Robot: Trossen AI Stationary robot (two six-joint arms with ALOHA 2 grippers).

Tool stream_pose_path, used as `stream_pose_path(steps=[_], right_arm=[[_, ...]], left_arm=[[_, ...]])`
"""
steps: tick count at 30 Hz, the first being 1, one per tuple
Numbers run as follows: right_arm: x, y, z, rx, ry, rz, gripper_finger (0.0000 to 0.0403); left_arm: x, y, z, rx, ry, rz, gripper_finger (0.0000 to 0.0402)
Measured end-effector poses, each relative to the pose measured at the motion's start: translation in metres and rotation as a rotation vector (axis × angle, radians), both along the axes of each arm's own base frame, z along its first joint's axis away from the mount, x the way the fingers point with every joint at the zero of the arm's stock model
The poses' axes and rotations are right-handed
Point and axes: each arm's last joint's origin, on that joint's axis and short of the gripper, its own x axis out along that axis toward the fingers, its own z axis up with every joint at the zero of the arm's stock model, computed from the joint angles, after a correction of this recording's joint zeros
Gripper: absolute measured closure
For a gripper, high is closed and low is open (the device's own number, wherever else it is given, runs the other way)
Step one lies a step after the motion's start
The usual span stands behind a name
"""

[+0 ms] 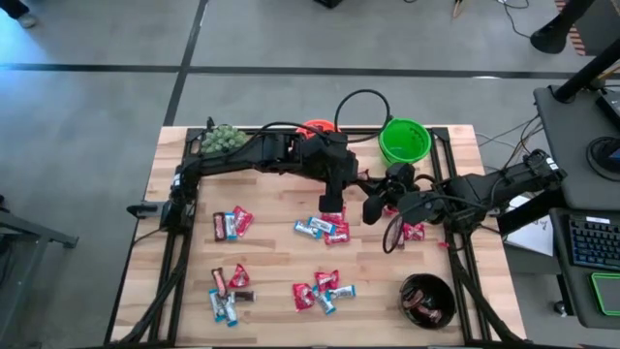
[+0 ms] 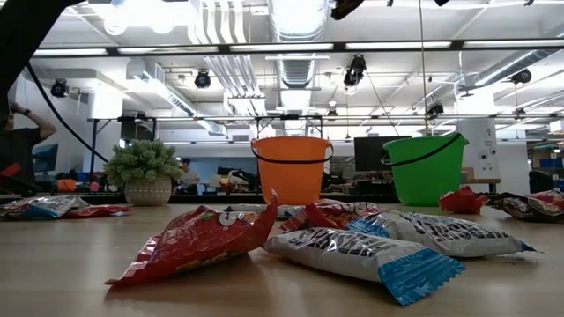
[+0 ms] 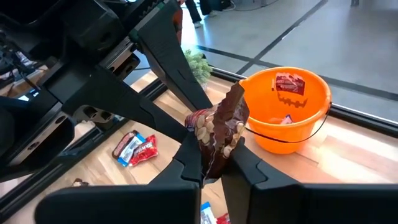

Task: Organize candy in baskets
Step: Put the brown chocolate bar into the black bucket

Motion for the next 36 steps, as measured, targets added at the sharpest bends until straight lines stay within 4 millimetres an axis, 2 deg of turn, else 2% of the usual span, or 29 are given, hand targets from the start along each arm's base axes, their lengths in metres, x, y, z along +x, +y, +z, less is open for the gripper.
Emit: stream_pose_path(steps=[18, 36], right_arm=[[-0.0002, 0.0001, 0.0008, -0.015, 0.007, 0.016, 0.0384], [-0.0082, -0.0015, 0.0047, -0.002, 0.027, 0.077, 0.0384]], left_arm=[[-0.0007, 0.0000, -0.0010, -0.001, 0.013, -0.004, 0.0311], [-0.0067, 0.0002, -0.0025, 0.004, 0.066, 0.003, 0.0215]])
